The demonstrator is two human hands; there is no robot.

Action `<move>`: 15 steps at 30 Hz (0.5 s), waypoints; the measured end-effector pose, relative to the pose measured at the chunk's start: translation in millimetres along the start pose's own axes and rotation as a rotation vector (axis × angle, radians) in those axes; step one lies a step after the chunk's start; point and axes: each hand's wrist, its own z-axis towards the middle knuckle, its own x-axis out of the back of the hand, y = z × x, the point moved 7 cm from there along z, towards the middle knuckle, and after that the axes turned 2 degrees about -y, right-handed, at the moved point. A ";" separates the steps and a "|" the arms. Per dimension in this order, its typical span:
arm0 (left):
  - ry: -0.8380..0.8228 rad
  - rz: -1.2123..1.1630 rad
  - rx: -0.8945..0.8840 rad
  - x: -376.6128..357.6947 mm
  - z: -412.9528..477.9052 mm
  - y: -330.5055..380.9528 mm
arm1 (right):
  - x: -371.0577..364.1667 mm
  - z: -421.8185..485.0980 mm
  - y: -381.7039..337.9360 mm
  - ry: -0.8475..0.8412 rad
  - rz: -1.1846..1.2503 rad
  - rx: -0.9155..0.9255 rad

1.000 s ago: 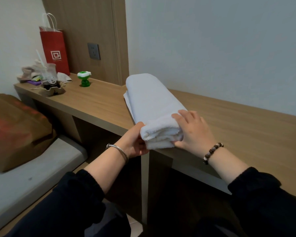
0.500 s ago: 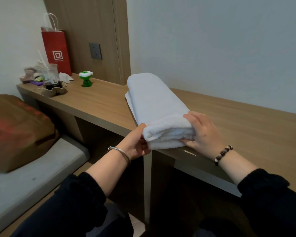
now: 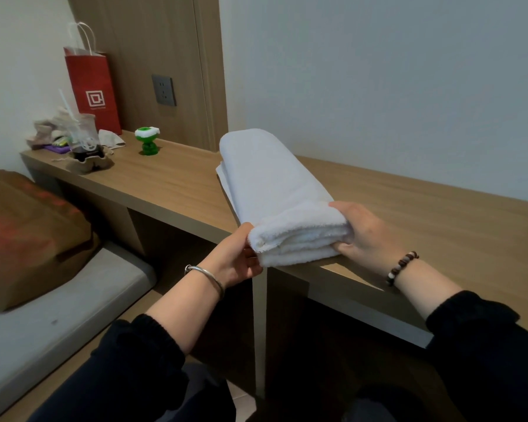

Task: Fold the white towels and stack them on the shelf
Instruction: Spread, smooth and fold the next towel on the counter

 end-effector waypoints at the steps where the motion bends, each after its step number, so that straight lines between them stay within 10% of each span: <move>1: -0.002 -0.002 0.004 -0.5 0.5 -1.9 | -1.6 -3.2 4.1 -0.003 0.022 -0.028; 9: 0.042 -0.065 -0.040 -0.1 -0.4 -2.7 | -7.5 6.6 13.4 -0.118 -0.053 -0.097; 15: 0.029 -0.116 -0.068 -14.1 -4.4 -0.2 | -5.0 4.2 39.3 0.004 0.327 -0.431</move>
